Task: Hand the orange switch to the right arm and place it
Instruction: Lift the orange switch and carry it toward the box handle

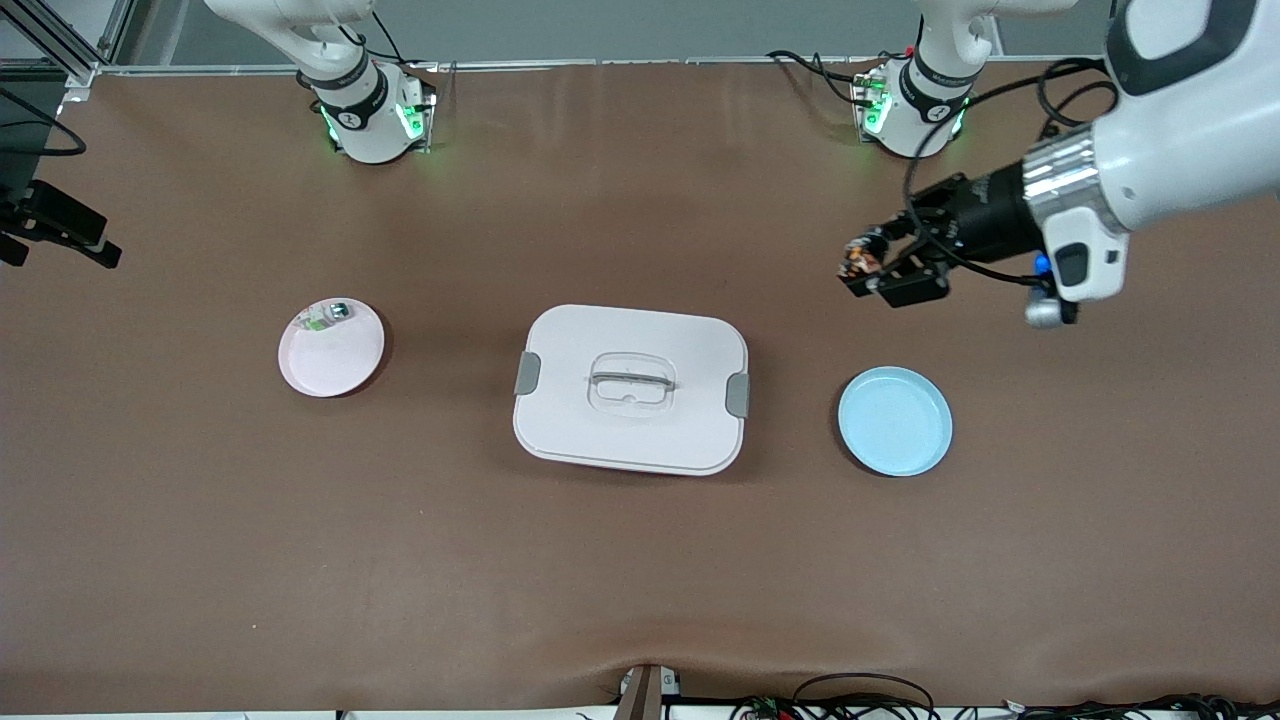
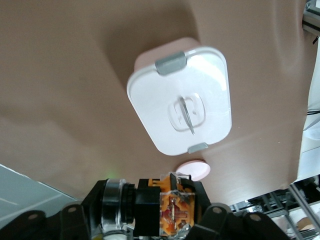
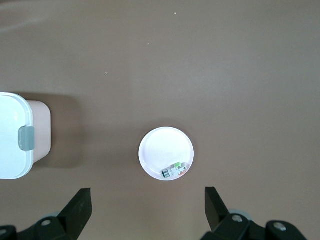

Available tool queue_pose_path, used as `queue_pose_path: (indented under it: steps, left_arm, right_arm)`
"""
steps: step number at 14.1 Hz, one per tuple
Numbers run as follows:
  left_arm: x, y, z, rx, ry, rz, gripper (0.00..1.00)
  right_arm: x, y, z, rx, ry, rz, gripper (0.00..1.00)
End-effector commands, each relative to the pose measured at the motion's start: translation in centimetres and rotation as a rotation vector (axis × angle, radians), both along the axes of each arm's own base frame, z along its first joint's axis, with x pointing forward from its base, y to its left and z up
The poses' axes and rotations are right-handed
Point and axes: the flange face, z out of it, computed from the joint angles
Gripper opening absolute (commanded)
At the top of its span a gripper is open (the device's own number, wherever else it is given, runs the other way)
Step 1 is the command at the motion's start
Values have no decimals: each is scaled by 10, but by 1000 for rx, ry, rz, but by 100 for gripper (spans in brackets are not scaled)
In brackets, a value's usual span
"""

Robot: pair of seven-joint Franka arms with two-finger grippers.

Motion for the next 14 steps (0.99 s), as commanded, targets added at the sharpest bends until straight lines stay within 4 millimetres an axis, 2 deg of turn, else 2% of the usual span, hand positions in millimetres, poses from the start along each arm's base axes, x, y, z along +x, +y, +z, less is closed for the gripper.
queue_pose_path:
  steps: [1,4,5,8,14]
  left_arm:
    - [-8,-50,9,-34,51,137,28]
    - [-13,-88,1,-53,123,232,28]
    - [-15,-100,-5,-47,155,248,28]
    - [-41,-147,-11,-39,188,227,28]
    - [-73,-198,5,-53,158,241,28]
  right_arm:
    - [-4,-1,1,8,0,-12,100]
    - [-4,-3,1,8,0,-15,100]
    - [-1,-9,-2,3,2,-16,100]
    - [1,-38,-16,16,51,-26,100]
    - [5,-45,-28,23,79,-8,100]
